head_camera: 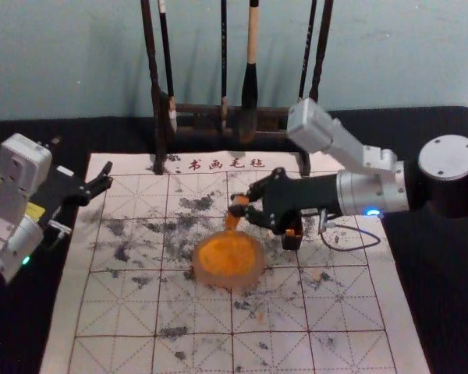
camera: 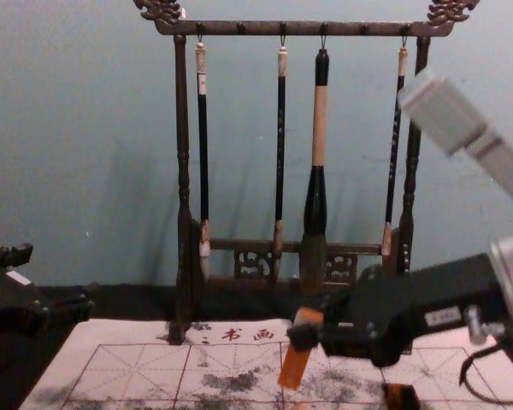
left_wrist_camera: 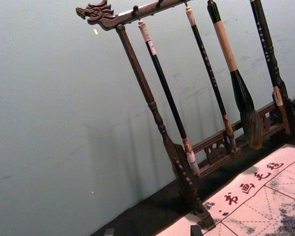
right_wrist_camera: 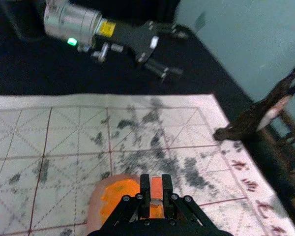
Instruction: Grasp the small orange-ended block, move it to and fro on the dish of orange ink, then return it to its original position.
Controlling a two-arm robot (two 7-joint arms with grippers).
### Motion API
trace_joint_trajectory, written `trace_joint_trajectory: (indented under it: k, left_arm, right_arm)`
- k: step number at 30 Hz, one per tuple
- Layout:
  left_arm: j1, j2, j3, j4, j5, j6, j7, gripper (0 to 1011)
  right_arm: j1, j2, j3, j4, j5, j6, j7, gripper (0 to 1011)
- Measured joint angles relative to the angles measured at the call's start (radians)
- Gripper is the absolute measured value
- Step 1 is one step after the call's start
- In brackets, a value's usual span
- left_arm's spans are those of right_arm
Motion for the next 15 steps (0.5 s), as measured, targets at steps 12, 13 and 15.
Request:
trace_joint_trajectory:
  k: [12,13,15]
  left_arm:
    - [0.000,0.000,0.000,0.000,0.000,0.000,0.000,1001]
    - [0.000,0.000,0.000,0.000,0.000,0.000,0.000,1001]
    - [0.000,0.000,0.000,0.000,0.000,0.000,0.000,1001]
  right_arm:
    - [-0.179,0.101,0.150,-0.268,0.092,0.102,-0.234,122]
    - [-0.191,0.106,0.159,-0.281,0.095,0.107,-0.249,122]
    - [-0.239,0.120,0.192,-0.327,0.106,0.125,-0.301,122]
